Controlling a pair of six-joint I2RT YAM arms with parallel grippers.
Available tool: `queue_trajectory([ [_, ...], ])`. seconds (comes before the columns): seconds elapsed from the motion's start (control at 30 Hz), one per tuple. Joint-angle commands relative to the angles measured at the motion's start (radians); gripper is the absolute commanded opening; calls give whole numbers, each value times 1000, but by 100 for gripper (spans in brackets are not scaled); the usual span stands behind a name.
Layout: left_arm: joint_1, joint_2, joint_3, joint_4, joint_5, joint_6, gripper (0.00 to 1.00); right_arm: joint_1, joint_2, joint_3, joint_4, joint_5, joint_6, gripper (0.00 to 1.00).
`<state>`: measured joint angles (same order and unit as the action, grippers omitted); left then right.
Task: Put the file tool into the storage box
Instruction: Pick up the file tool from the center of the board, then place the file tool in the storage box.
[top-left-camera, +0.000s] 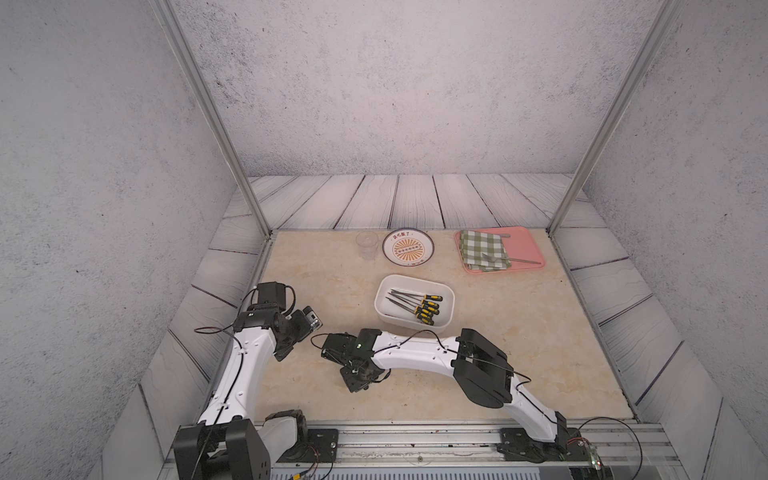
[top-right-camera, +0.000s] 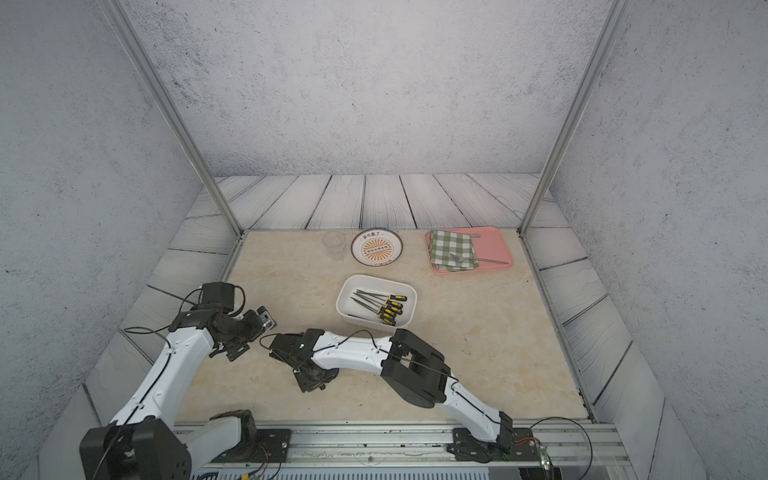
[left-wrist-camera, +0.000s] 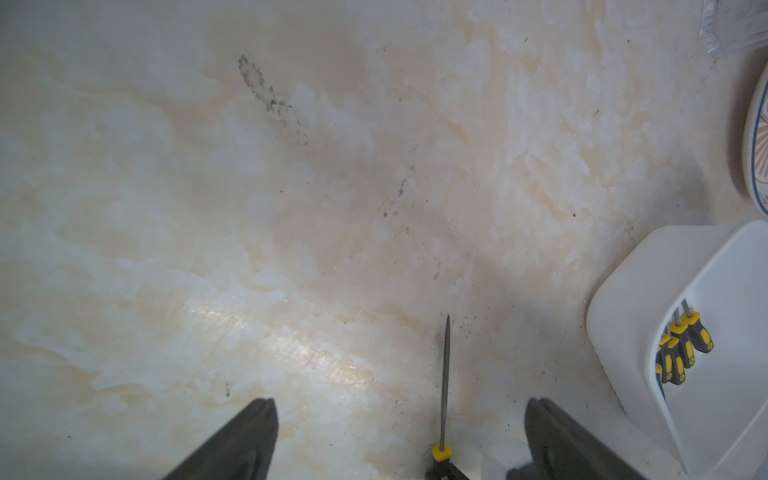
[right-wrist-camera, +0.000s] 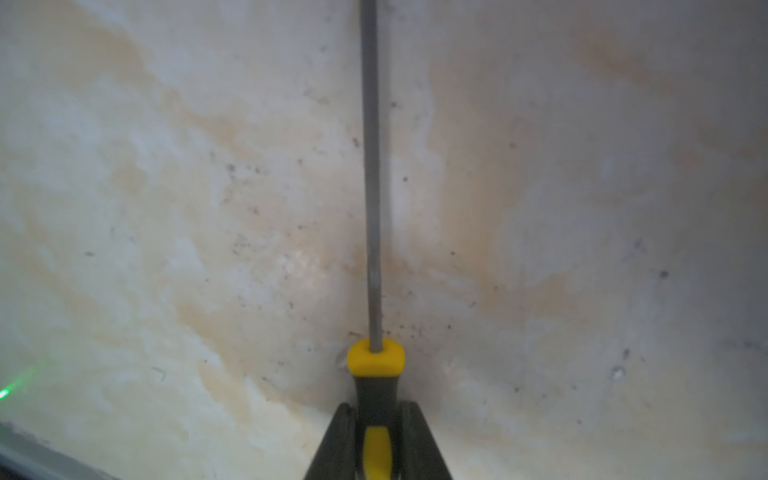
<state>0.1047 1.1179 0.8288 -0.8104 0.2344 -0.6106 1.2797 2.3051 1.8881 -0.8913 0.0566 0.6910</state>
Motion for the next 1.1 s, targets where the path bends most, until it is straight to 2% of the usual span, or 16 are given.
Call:
queue_trajectory([
  [0.0, 10, -5, 4, 5, 46, -8, 99, -9, -64, -24, -65, 131, -88, 15],
  [0.13, 10, 7, 29, -9, 69, -1, 98, -79, -226, -112, -30, 138, -191, 14],
  [0.3, 4, 24, 72, 35, 158, 11, 98, -207, -418, -226, 37, 61, -373, 14],
  [0.4, -9, 58, 111, 26, 175, 22, 98, -311, -469, -262, 35, 3, -469, 14],
  [0.6, -50, 93, 135, 12, 177, 51, 98, -448, -437, -270, -1, -51, -656, 12],
  [0.73, -76, 96, 125, 9, 164, 58, 98, -477, -379, -261, 19, 42, -716, 12],
  [0.93, -97, 90, 156, -21, 149, 80, 99, -519, -314, -250, 51, -13, -789, 11],
  [1.07, -102, 96, 168, -30, 141, 86, 99, -519, -278, -246, 43, 5, -853, 11],
])
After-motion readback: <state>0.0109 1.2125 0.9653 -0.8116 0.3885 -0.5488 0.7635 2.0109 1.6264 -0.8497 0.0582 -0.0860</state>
